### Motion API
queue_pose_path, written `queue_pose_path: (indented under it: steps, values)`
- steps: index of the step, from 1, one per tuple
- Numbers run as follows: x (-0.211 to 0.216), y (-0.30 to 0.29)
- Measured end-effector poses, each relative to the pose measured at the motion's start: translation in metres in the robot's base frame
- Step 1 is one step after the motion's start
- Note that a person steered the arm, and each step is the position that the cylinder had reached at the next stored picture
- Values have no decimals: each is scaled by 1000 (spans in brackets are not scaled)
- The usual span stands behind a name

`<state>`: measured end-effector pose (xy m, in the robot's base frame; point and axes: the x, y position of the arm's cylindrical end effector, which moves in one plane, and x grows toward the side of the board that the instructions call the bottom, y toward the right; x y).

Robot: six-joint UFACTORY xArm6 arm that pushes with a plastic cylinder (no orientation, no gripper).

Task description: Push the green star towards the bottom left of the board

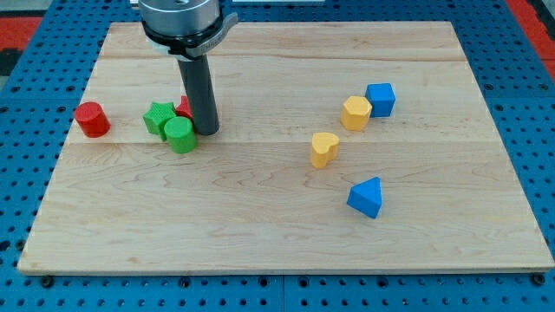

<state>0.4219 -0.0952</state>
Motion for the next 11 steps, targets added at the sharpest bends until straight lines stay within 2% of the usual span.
queue_pose_path:
  steps: [1, 2, 3, 4, 5, 6, 7, 8, 10, 11]
  values:
    - [-40, 21]
    - [-89, 16]
    - [-66, -39]
    - [-12, -55]
    - [18, -80]
    - [28, -93]
    - [-6, -93]
    - [-20, -99]
    - [62, -108]
    - [85, -109]
